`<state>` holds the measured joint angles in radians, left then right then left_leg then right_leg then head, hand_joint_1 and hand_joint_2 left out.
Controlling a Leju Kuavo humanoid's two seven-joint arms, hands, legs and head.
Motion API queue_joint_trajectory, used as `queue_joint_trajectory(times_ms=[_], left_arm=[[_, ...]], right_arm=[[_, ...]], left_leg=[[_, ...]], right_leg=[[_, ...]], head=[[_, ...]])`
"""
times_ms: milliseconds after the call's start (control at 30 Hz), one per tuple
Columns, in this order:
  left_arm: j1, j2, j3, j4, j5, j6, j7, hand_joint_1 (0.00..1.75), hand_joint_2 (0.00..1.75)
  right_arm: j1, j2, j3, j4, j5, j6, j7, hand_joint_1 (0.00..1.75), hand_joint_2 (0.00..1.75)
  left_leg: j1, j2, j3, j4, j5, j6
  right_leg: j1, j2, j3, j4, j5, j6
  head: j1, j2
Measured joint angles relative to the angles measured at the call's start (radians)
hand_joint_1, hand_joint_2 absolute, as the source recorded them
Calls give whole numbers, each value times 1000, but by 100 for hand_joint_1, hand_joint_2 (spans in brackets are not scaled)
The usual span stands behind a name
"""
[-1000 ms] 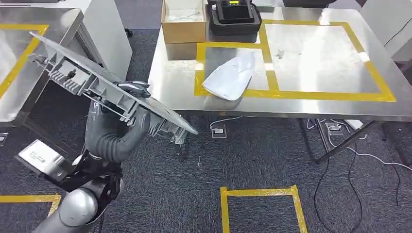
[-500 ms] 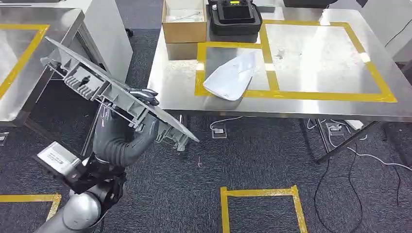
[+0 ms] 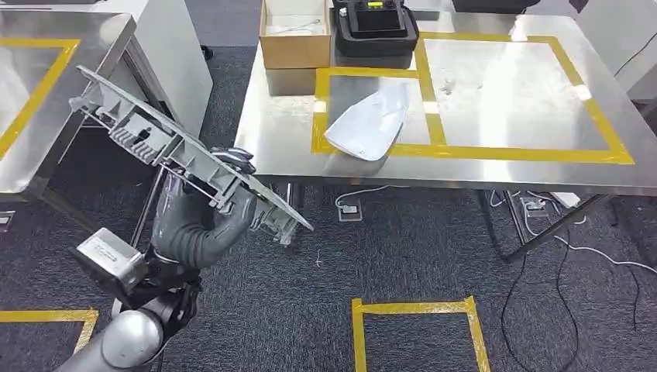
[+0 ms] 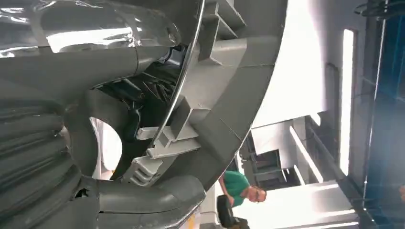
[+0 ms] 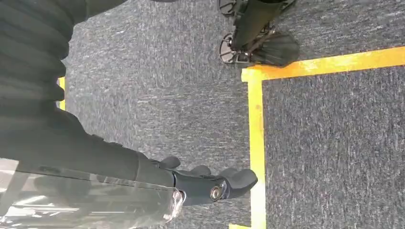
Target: Take the parts from the cabinet and place them on the table.
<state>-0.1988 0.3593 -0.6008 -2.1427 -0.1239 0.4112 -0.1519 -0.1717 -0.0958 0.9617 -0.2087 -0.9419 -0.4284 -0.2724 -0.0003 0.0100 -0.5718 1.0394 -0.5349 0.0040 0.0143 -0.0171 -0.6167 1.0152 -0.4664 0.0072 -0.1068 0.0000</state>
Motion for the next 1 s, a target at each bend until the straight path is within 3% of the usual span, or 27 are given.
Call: queue_joint_trajectory(times_ms=[133, 233, 267, 333, 367, 400, 433, 500, 533, 600, 633, 667, 800, 833, 1000], left_arm=[[4, 5, 1, 0, -57, 18, 11, 175, 175], [3, 6, 2, -8, -90, 21, 18, 175, 175], [-1, 6, 3, -14, -93, 21, 20, 175, 175], [-12, 7, 2, -25, -97, 19, 27, 175, 175], [-20, 7, 2, -31, -98, 16, 30, 175, 175], [-30, 7, 2, -35, -98, 13, 33, 175, 175], [-41, 7, 2, -38, -98, 10, 34, 175, 175], [-72, 7, 1, -45, -95, 7, 42, 175, 175], [-93, 7, 1, -49, -86, 1, 48, 175, 175], [-140, 7, 1, -56, -65, -8, 60, 175, 175], [-160, 7, 1, -59, -53, -8, 66, 175, 175], [-177, 7, 2, -60, -39, -10, 71, 175, 175], [-233, 7, 2, -64, -1, -11, 76, 175, 175], [-241, 7, 2, -65, 0, -11, 76, 175, 175], [-249, 7, 2, -66, 3, -11, 76, 175, 175]], right_arm=[[0, 5, 0, 0, 8, 0, 10, 0, 175], [1, 5, 0, 0, 11, 0, 14, 0, 175], [1, 4, 0, 0, 13, 0, 15, 0, 175], [2, 4, 0, 0, 21, 0, 24, 0, 175], [3, 4, 0, 0, 25, 0, 29, 0, 175], [3, 5, 0, 0, 32, 0, 36, 0, 175], [2, 5, 0, 0, 35, 0, 40, 0, 175], [-3, 5, 0, 0, 50, 0, 53, 0, 175], [-6, 5, 0, 0, 54, 0, 56, 0, 175], [-16, 4, 0, 0, 65, 1, 63, 0, 175], [-22, 5, 0, 0, 72, 1, 66, 0, 175], [-25, 7, 0, 0, 75, 2, 68, 0, 175], [-35, 11, 0, 0, 90, 7, 74, 0, 175], [-37, 11, 0, 0, 91, 7, 75, 0, 175], [-37, 11, 0, 0, 91, 8, 75, 0, 175]], left_leg=[[-4, 1, 0, 0, 1, 6], [6, 1, 16, -25, 12, 23], [6, 1, 21, -27, 11, 25], [5, -1, 28, -26, 8, 29], [5, -5, 31, -26, 5, 29], [6, -10, 37, -26, 2, 27], [6, -13, 43, -26, -2, 25], [6, -20, 60, -26, -14, 19], [6, -22, 67, -26, -20, 15], [1, -28, 63, -24, -26, 4], [1, -27, 61, -22, -26, -1], [0, -26, 61, -21, -25, 1], [0, -13, 67, -30, -26, -1], [0, -12, 71, -36, -30, -6], [1, -11, 71, -37, -31, -8]], right_leg=[[-5, -1, 0, -1, 2, 6], [-6, 6, -2, 13, -10, 17], [-8, 10, -25, 64, -39, 21], [-15, 11, -101, 215, -104, 28], [-15, 11, -137, 281, -121, 30], [-16, 11, -153, 302, -111, 30], [-17, 11, -144, 276, -80, 28], [-17, 11, -76, 125, 20, 20], [-16, 10, -42, 43, 57, 13], [-10, 12, -18, 9, 27, 0], [-12, 13, -20, 8, 27, -2], [-13, 15, -20, 6, 27, 5], [-12, 25, -21, 6, 22, 0], [-12, 27, -21, 6, 21, -1], [-11, 27, -20, 6, 20, -3]], head=[[-3, 0], [-3, 0], [2, 0], [12, 0], [13, 0], [16, 0], [18, 0], [21, 0], [24, 0], [32, 0], [32, 0], [31, 0], [31, 0], [31, 0], [31, 0]])
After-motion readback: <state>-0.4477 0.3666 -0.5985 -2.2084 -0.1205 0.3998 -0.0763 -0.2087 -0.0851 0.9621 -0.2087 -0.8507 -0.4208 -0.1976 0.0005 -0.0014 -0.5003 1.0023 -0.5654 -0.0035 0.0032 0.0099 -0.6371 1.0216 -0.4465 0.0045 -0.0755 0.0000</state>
